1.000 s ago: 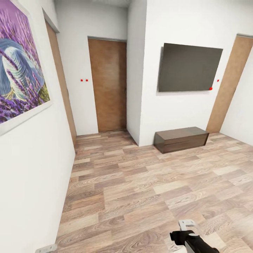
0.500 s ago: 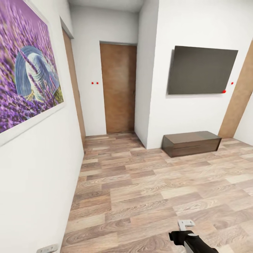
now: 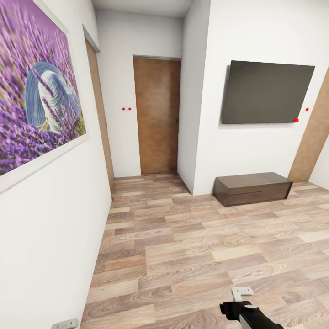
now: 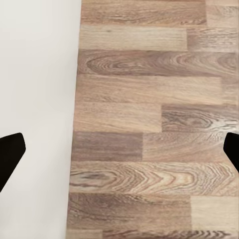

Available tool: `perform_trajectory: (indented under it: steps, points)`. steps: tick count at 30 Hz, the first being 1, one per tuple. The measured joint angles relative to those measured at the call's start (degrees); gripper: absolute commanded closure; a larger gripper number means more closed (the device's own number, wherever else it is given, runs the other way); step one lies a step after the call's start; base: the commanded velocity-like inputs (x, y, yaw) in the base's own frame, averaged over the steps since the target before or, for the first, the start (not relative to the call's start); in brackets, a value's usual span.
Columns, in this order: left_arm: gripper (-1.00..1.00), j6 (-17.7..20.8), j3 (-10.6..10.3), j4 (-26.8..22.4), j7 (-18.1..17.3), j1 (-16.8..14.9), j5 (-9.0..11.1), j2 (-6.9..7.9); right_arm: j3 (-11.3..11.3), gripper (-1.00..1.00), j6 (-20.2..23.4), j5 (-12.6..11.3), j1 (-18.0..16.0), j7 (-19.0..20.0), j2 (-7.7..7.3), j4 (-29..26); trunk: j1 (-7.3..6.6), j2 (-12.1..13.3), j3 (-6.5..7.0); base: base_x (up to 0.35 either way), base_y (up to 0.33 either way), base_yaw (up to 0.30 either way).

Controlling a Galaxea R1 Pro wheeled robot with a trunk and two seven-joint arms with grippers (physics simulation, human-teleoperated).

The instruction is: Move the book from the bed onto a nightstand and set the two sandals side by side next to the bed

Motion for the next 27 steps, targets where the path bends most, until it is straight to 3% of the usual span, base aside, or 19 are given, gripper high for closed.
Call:
perform_trajectory:
  steps: [9,27]
  points:
    - [-1.0,0.0,-3.1,0.0,-0.1,0.1,-0.1,-0.06,-0.2,-1.0,-0.2,0.0,0.0,0.0,0.15,0.7,-0.02,0.0,0.02,0.252,-0.046,0.003]
    - [-1.0,-1.8,-3.8,0.1,-0.1,0.7,-0.1,-0.07,-0.2,-1.0,-0.3,0.1,0.0,0.1,0.25,1.1,-0.02,0.0,-0.49,0.301,-0.005,0.0]
